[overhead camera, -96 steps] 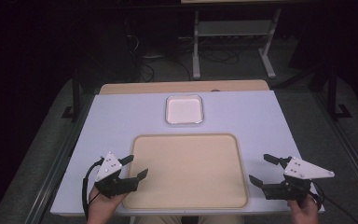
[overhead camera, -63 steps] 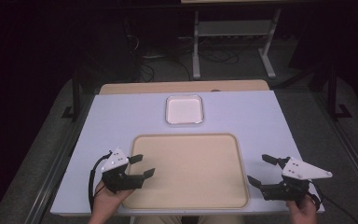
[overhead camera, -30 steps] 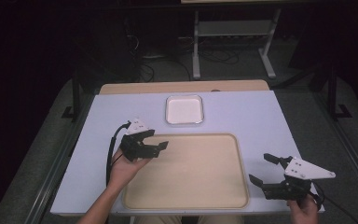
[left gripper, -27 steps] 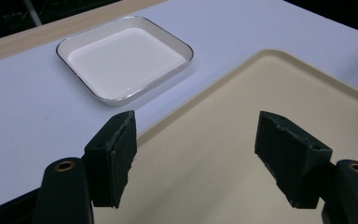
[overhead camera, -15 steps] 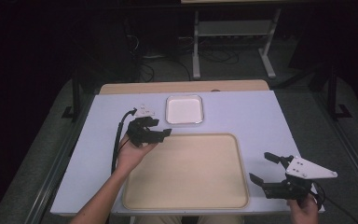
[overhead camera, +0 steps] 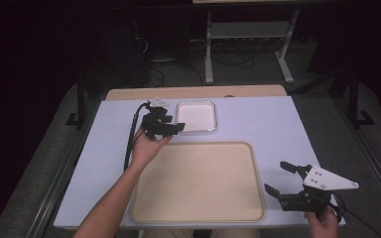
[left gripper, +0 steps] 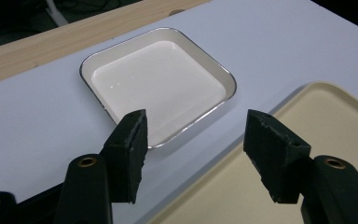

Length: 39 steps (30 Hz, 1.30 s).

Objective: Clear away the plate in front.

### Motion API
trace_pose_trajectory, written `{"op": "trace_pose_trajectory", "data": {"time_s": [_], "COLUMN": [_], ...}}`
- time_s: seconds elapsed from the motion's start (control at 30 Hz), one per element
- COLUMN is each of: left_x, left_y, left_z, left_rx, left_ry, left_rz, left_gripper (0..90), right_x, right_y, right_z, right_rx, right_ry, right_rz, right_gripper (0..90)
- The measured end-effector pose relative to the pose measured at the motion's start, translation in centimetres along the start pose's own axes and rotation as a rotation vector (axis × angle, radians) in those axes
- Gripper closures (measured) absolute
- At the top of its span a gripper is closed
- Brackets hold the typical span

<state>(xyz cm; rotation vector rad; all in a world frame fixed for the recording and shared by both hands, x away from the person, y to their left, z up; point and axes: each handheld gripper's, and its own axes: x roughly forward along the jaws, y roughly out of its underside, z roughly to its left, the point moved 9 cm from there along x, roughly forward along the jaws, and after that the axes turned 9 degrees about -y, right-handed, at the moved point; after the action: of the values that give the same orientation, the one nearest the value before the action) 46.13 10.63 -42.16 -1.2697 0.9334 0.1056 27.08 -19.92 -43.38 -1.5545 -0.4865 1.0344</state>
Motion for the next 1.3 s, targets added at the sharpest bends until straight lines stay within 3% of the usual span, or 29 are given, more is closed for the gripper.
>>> {"op": "trace_pose_trajectory", "data": {"time_s": [0.17, 0.37, 0.73, 0.8, 0.93, 1.13, 1.3], "left_x": [1.5, 3.1, 5.4, 5.8, 6.6, 7.7, 8.7], "left_y": [-0.4, -0.6, -0.8, -0.7, -0.3, 0.6, 1.2], "left_z": [1.2, 3.3, 4.4, 4.6, 5.0, 5.7, 5.6], "left_rx": [-0.061, -0.107, -0.096, -0.091, -0.103, -0.153, -0.171], "left_ry": [0.005, -0.037, -0.079, -0.090, -0.088, -0.089, -0.095], "left_rz": [0.025, 0.059, 0.114, 0.106, 0.111, 0.147, 0.171], "left_gripper": [41.5, 44.1, 51.2, 51.8, 57.1, 60.2, 58.5], "right_x": [-0.1, 0.1, 0.2, 0.2, 0.1, 0.0, -0.2], "right_y": [0.0, -0.1, -0.1, 0.0, 0.0, 0.0, 0.0], "right_z": [-0.1, 0.1, 0.2, 0.3, 0.2, 0.0, 0.0], "right_rx": [0.001, -0.010, -0.017, -0.017, -0.020, -0.016, -0.016], "right_ry": [0.001, -0.004, -0.009, -0.010, -0.008, -0.004, -0.001], "right_rz": [-0.006, 0.005, 0.011, 0.015, 0.014, 0.012, 0.011], "right_gripper": [12.9, 12.8, 12.9, 12.9, 12.9, 12.9, 12.9]}}
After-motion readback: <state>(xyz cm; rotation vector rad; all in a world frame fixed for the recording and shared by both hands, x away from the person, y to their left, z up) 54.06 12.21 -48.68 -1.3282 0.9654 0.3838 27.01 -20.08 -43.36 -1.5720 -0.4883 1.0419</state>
